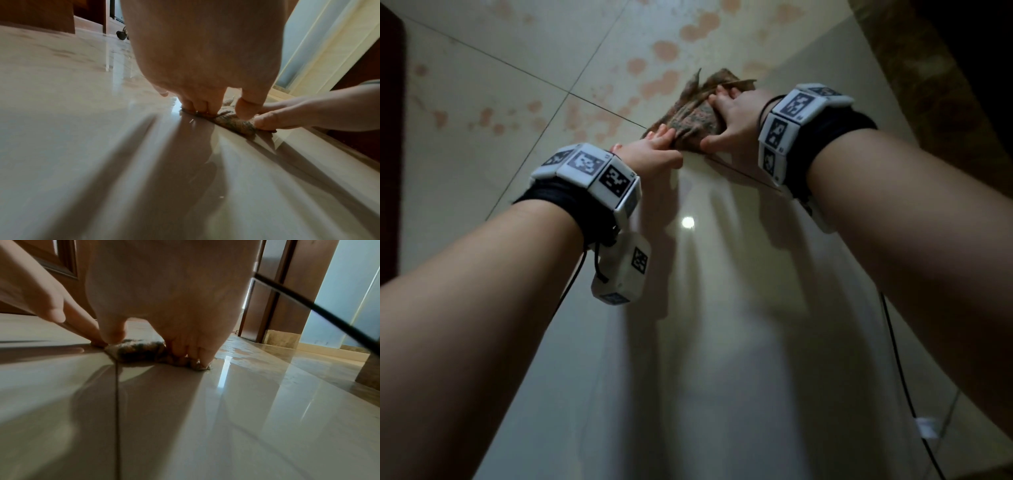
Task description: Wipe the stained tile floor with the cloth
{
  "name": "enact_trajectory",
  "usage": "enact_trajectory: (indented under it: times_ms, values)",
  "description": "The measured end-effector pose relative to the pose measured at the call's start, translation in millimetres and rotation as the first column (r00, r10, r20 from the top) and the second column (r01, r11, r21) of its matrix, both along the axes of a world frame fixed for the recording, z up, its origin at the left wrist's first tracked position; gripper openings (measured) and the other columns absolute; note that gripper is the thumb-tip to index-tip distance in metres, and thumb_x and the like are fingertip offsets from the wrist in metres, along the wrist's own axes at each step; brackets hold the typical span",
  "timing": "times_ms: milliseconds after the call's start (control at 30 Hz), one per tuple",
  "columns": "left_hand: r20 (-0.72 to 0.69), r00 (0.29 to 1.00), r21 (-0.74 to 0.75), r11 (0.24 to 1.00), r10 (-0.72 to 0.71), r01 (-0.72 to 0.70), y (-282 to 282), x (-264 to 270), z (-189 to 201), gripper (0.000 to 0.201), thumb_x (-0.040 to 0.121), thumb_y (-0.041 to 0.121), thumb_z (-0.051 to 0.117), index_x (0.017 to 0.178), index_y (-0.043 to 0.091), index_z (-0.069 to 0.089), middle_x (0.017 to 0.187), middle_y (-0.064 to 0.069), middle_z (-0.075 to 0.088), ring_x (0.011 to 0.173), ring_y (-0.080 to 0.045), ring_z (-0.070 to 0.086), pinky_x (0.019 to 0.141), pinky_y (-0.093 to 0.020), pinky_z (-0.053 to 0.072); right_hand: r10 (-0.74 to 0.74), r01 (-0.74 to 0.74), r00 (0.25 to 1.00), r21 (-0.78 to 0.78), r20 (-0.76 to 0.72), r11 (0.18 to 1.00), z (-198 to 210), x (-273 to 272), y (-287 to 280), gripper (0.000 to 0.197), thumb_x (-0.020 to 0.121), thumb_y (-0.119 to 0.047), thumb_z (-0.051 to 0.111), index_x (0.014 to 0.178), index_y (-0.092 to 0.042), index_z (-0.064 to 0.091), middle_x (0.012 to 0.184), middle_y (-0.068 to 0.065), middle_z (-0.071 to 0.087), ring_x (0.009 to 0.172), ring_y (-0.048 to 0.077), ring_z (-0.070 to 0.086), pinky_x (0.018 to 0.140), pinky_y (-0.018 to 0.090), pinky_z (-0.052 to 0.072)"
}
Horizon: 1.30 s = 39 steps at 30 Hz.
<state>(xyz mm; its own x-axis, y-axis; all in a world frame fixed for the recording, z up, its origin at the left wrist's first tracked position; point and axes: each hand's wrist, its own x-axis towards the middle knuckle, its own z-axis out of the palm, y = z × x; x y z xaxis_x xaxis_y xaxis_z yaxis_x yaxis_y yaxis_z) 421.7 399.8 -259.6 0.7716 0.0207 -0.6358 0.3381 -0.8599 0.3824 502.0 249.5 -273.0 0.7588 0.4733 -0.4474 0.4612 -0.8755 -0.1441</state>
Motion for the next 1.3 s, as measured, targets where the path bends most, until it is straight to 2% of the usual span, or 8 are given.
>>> enact_trajectory:
  times_ms: [300,400,467,600,733,867,1100,1300]
  values:
    - [-0.017,0.995,-0.081,0.992,0.099,-0.100,12.8,-14.6,5.5,0.075,0.085,0.036,0.051,0.152,0.017,0.020,0.160,-0.002,0.015,0.147,-0.015,0.019,0.119,-0.024,0.018,0.077,-0.080,0.996,-0.078,-0.042,0.994,9.1,-17.4,8.4,0.086,0.089,-0.049,0.051,0.153,-0.012,0.007,0.162,0.010,0.005,0.148,0.024,0.016,0.118,0.032,0.020]
    - [0.015,0.932,-0.362,0.871,0.362,-0.332,20.6,-24.3,18.2,0.051,0.092,0.003,0.051,0.142,0.008,0.043,0.115,-0.006,0.059,0.091,-0.001,0.057,0.064,0.004,0.040,0.039,-0.041,0.998,-0.045,-0.052,0.998,24.4,-23.7,1.6,0.064,0.093,-0.039,0.048,0.148,-0.013,0.028,0.147,0.019,0.041,0.131,0.034,0.045,0.104,0.035,0.038]
    - [0.019,0.881,-0.447,0.792,0.473,-0.415,33.8,-28.7,40.5,0.039,0.094,0.000,0.046,0.131,0.012,0.050,0.087,0.005,0.058,0.073,0.001,0.059,0.051,-0.004,0.040,-0.051,0.057,0.995,0.069,-0.087,0.996,39.9,-28.9,-2.5,0.046,0.096,-0.029,0.047,0.137,-0.009,0.046,0.130,0.023,0.057,0.117,0.036,0.056,0.095,0.035,0.044]
    - [-0.007,0.865,-0.476,0.759,0.501,-0.444,52.3,-26.1,100.2,0.031,0.095,0.013,0.042,0.121,0.018,0.059,0.099,0.005,0.066,0.074,-0.009,0.059,0.063,-0.019,0.039,-0.246,0.313,0.943,0.353,-0.223,0.882,90.6,-31.7,-14.1,0.032,0.093,-0.014,0.050,0.122,-0.010,0.063,0.116,0.016,0.068,0.104,0.029,0.064,0.095,0.037,0.050]
    - [-0.007,0.862,-0.527,0.731,0.508,-0.435,51.1,-17.0,173.9,0.029,0.097,0.023,0.035,0.100,0.028,0.063,0.098,0.013,0.065,0.064,-0.003,0.053,0.055,-0.016,0.034,-0.422,0.589,0.807,0.514,-0.412,0.624,155.8,-36.1,-25.4,0.033,0.093,-0.007,0.040,0.116,-0.007,0.065,0.095,0.010,0.070,0.062,0.009,0.062,0.055,0.019,0.046]
    - [-0.010,0.746,-0.608,0.588,0.666,-0.533,46.8,-5.9,236.3,0.030,0.097,0.023,0.031,0.087,0.028,0.059,0.090,0.015,0.063,0.066,-0.003,0.049,0.058,-0.018,0.033,-0.456,0.729,0.685,0.512,-0.569,0.455,206.5,-34.1,-40.7,0.036,0.094,-0.008,0.035,0.119,-0.002,0.061,0.084,0.007,0.067,0.062,0.013,0.060,0.059,0.023,0.041]
    - [-0.026,0.745,-0.616,0.577,0.666,-0.537,65.2,13.9,318.3,0.030,0.097,0.021,0.031,0.092,0.026,0.060,0.095,0.013,0.064,0.070,-0.004,0.053,0.064,-0.020,0.039,-0.418,0.754,0.648,0.458,-0.637,0.472,260.7,-28.7,-36.5,0.035,0.096,-0.012,0.039,0.124,-0.001,0.056,0.102,0.014,0.065,0.066,0.016,0.057,0.061,0.024,0.041]
    - [-0.046,0.823,-0.572,0.661,0.566,-0.486,96.4,71.2,284.6,0.030,0.097,0.023,0.032,0.091,0.027,0.060,0.093,0.011,0.064,0.070,-0.006,0.053,0.063,-0.020,0.039,-0.471,0.738,0.665,0.413,-0.580,0.533,219.8,2.2,-2.4,0.032,0.092,-0.010,0.039,0.114,-0.008,0.063,0.086,0.005,0.068,0.066,0.016,0.057,0.057,0.023,0.038]
